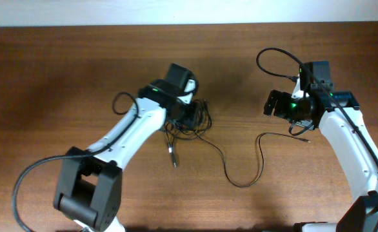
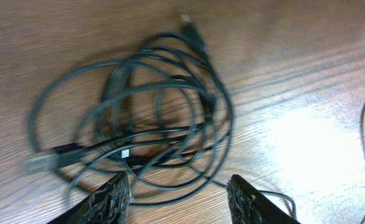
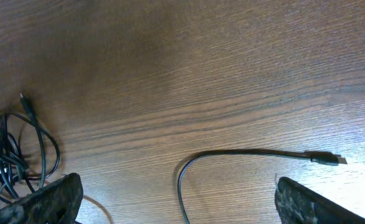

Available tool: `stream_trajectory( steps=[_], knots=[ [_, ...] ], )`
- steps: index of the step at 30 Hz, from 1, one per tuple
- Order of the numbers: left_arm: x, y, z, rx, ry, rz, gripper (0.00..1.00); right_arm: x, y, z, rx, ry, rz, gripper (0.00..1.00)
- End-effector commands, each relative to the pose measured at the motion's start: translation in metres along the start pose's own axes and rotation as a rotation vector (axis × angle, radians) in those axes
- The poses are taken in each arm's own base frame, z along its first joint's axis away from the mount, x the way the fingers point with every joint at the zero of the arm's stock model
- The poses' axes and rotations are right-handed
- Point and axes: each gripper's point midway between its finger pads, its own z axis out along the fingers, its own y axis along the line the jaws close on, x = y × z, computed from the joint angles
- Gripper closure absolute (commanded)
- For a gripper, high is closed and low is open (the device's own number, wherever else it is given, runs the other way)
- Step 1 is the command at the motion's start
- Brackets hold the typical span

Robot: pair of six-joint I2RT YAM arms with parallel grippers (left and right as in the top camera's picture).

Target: Untangle cables

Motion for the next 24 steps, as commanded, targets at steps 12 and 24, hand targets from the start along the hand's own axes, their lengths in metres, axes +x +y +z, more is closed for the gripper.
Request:
stream_trajectory(
  steps=[12,24],
  knots=[
    [0.028,-0.007,0.075,-0.057,0.121,0.030,0.81,-0.003,0.001,-0.002,-0.008,-0.008,0.014,0.02],
    [-0.037,0.007,-0.035,-0.099,-0.149,-0.003,1.00,-0.004,0.001,-0.002,-0.008,-0.008,0.014,0.02]
  ],
)
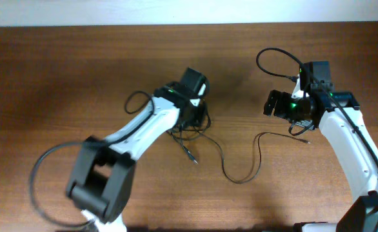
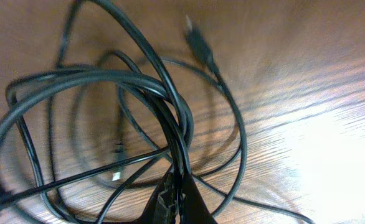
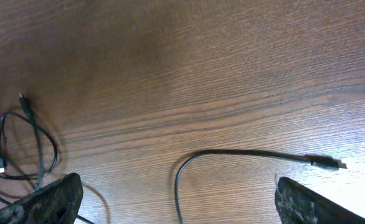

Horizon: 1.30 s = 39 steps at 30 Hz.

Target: Untangle cables

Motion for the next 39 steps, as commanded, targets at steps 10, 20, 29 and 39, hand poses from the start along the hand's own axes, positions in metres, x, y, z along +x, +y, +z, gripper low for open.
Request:
stream_trajectory(
  steps=[10,20,29,39],
  knots=[
    [-0.010,-0.033,-0.094,0.551,-0.134,0.321,1.00,-0.002,0.001,-0.002,-0.010,-0.002,0.015,0.02],
    [0.018,-0.022,-0.102,0.849,-0.214,0.552,1.00,0.046,0.056,-0.010,-0.328,0.223,0.023,0.63],
    [0.004,0.012,-0.113,0.926,-0.299,0.391,1.00,0.083,0.121,0.026,-0.496,0.267,0.154,0.64],
    [0.004,0.012,-0.112,0.925,-0.299,0.392,1.00,0.098,0.212,0.066,-0.577,0.346,0.560,0.59]
  ],
)
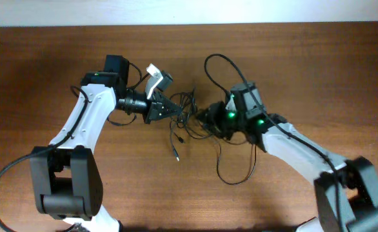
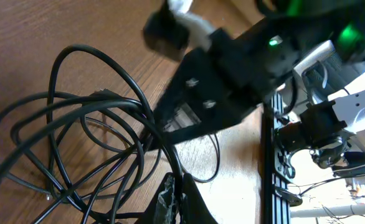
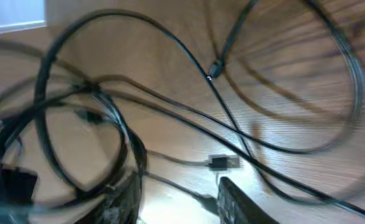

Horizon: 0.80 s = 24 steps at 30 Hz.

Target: Untangle cables

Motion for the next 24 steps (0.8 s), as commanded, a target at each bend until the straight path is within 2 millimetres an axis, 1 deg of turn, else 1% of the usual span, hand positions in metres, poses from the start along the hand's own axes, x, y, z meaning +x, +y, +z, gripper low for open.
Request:
stream_trajectory(
  steps=[1,2,3,5,7,9,11,12,13,14,15,16,18,19,21,24],
  knots=[
    [-0.001,-0.003,0.001,0.026,-0.019,0.009,1.00,-0.008,-0.004,0.021,-0.006,-0.047,0.235,0.59],
    [-0.001,-0.003,0.001,0.026,-0.019,0.009,1.00,-0.014,-0.002,0.026,-0.024,-0.070,0.278,0.59],
    [-0.001,-0.002,0.001,0.025,-0.018,0.009,1.00,-0.026,0.000,0.029,-0.048,-0.126,0.288,0.55],
    [-0.001,-0.002,0.001,0.024,-0.017,0.009,0.99,-0.039,-0.004,0.029,-0.037,-0.199,0.281,0.54],
    [-0.001,-0.002,0.001,0.024,-0.017,0.009,1.00,-0.041,-0.008,0.030,-0.022,-0.213,0.254,0.54],
    [-0.001,-0.002,0.001,0.023,-0.017,0.010,1.00,-0.045,-0.018,0.029,0.016,-0.242,0.269,0.54],
    [-0.001,-0.002,0.001,0.023,-0.017,0.010,1.00,-0.046,-0.023,0.029,0.037,-0.254,0.264,0.54],
    [-0.001,-0.002,0.001,0.023,-0.017,0.010,1.00,-0.045,-0.024,0.029,0.049,-0.251,0.202,0.54],
    [-0.001,-0.002,0.001,0.023,-0.017,0.010,1.00,-0.043,-0.024,0.030,0.061,-0.242,0.095,0.54],
    [-0.001,-0.002,0.001,0.022,-0.016,0.010,1.00,-0.040,-0.023,0.031,0.088,-0.227,-0.140,0.51],
    [-0.001,-0.002,0.001,0.020,-0.014,0.010,1.00,-0.038,-0.023,0.032,0.105,-0.209,-0.285,0.52],
    [-0.001,-0.002,0.001,0.020,-0.014,0.009,1.00,-0.029,-0.028,0.033,0.127,-0.147,-0.467,0.51],
    [-0.001,-0.002,0.001,0.020,-0.014,0.010,0.99,-0.018,-0.034,0.031,0.118,-0.054,-0.606,0.50],
    [0.000,-0.002,0.001,0.020,-0.014,0.010,0.99,-0.015,-0.029,0.030,0.080,-0.023,-0.668,0.50],
    [0.000,-0.001,0.001,0.017,-0.011,0.009,0.99,-0.006,-0.006,0.026,-0.077,0.034,-0.856,0.50],
    [0.000,-0.001,0.001,0.017,-0.010,0.009,0.99,-0.006,-0.004,0.026,-0.083,0.027,-0.906,0.50]
  ],
)
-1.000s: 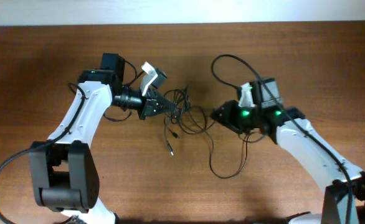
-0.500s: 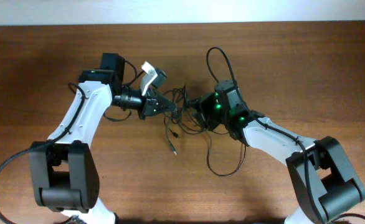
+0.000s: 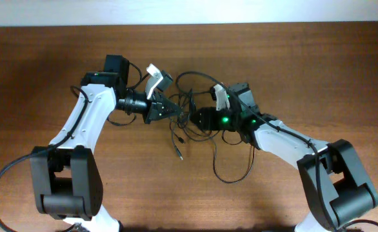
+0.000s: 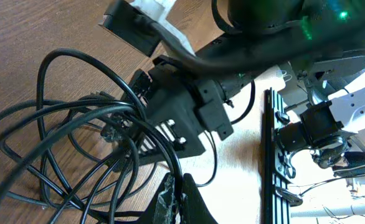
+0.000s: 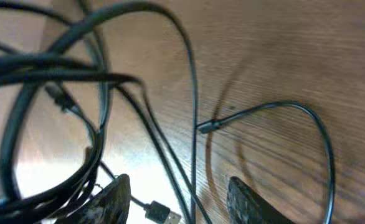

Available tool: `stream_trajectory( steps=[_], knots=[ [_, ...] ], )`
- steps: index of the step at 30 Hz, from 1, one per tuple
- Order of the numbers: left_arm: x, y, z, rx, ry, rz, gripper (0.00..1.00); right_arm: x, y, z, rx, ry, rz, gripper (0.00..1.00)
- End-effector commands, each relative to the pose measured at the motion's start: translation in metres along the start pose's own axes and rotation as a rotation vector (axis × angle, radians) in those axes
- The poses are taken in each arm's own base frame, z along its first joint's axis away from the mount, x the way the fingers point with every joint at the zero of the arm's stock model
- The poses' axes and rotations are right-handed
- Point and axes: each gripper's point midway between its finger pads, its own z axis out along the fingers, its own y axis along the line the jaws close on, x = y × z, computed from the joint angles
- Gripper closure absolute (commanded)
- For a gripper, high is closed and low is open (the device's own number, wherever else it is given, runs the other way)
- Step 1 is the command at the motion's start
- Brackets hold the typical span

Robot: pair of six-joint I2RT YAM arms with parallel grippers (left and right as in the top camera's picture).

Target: Untangle cables

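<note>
A tangle of thin black cables (image 3: 188, 106) hangs between both arms at mid-table. My left gripper (image 3: 173, 111) is shut on one strand of it; in the left wrist view the fingertips (image 4: 181, 190) pinch that black cable (image 4: 76, 143). My right gripper (image 3: 194, 119) faces it from the right, open, with several strands (image 5: 58, 74) running between its fingers (image 5: 111, 199). The left wrist view shows the right gripper (image 4: 182, 124) just behind the loops.
A USB plug (image 3: 178, 153) dangles onto the wood below the tangle and also shows as the plug (image 5: 162, 215) between my right fingers. One long loose cable (image 3: 237, 174) trails toward the table's front. The brown wooden table (image 3: 305, 64) stretches to either side.
My right gripper has come a little further left into the tangle and its wrist has turned. The left gripper still holds its strand in the same place.
At first my left gripper was open over the coiled tangle and my right was open far to the right above a loose cable end. Then the left was shut on a strand. Later the tangle was up and further left, with the right gripper beside it, now among its strands.
</note>
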Motion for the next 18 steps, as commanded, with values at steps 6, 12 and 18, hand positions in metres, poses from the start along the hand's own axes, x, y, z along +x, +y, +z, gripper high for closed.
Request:
stream_trajectory(
  steps=[6,12,18],
  knots=[
    [0.000,-0.001,0.001,0.019,-0.011,0.009,0.99,0.005,0.005,0.010,-0.043,0.012,-0.137,0.51],
    [0.000,-0.001,0.001,0.018,-0.012,0.009,0.99,-0.010,-0.006,0.027,-0.039,-0.066,-0.182,0.55],
    [0.000,-0.001,0.001,0.015,-0.008,0.009,0.99,-0.024,-0.022,0.023,0.034,-0.122,-0.161,0.88]
  ],
)
